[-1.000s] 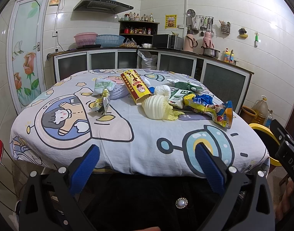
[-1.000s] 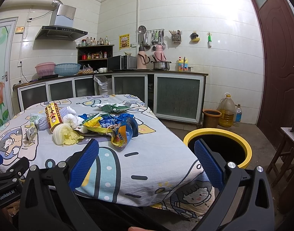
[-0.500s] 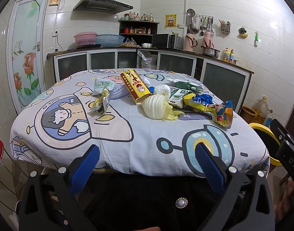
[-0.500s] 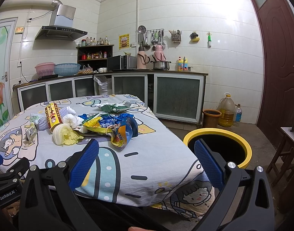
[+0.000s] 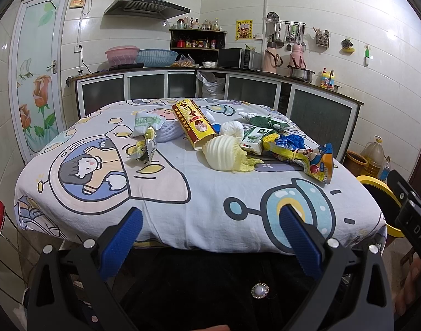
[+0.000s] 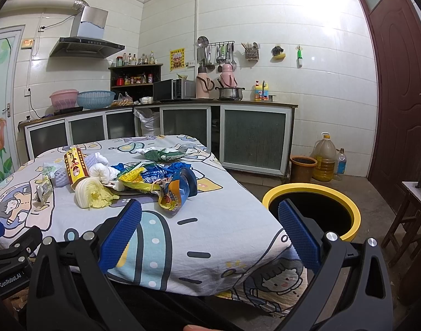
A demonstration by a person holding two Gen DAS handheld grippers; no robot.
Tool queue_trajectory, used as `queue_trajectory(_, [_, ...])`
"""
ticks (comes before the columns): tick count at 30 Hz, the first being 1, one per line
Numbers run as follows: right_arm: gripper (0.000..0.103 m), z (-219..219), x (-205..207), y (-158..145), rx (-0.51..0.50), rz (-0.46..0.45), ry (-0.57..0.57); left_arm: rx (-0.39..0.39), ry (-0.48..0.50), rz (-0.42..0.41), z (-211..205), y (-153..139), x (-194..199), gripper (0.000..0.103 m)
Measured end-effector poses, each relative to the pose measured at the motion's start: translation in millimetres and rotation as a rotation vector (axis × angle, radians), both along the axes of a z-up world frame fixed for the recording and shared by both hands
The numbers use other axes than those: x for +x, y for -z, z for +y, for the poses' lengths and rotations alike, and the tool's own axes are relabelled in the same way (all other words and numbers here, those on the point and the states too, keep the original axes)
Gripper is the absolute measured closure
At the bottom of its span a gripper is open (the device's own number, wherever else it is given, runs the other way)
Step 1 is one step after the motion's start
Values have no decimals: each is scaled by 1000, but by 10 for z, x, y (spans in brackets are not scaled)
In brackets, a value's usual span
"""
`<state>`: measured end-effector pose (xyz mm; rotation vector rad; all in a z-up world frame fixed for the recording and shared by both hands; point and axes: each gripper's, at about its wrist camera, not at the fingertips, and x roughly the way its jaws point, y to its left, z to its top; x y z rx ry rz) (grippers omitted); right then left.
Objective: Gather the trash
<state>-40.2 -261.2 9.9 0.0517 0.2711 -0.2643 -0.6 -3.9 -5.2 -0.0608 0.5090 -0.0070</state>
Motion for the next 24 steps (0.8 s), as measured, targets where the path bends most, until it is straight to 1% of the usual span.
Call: queue_trajectory(24, [8, -34, -3, -15, 11, -18, 21, 8, 2, 1, -34, -3, -14, 7])
